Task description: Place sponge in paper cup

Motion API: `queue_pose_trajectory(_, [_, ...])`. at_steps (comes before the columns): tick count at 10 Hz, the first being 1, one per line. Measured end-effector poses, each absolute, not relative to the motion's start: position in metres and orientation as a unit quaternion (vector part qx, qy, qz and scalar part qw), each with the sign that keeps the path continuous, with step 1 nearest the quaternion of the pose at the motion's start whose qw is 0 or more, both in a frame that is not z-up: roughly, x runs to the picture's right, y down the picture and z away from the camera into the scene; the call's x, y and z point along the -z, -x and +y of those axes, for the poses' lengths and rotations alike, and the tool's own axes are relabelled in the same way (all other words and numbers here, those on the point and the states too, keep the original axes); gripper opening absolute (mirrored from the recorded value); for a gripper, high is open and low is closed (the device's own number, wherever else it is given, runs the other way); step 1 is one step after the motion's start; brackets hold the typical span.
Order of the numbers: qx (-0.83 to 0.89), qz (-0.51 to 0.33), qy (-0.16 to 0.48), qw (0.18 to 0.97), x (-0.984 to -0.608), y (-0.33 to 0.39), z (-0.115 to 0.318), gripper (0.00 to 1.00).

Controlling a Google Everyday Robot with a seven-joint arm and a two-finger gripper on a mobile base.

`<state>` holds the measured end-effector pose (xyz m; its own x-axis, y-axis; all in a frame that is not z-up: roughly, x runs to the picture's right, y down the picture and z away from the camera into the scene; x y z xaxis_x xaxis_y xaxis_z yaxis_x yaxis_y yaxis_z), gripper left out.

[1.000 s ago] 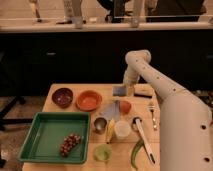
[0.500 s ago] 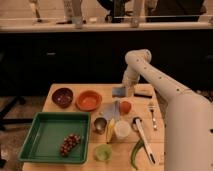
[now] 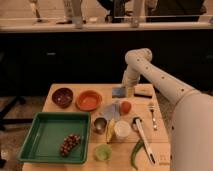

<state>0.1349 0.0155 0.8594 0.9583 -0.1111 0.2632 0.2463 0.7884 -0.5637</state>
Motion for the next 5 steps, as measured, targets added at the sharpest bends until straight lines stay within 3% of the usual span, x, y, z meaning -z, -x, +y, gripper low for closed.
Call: queue_pose_trajectory(5, [0.095,-0.106,0.305,0.942,-0.824,-0.146,0.026,0.0])
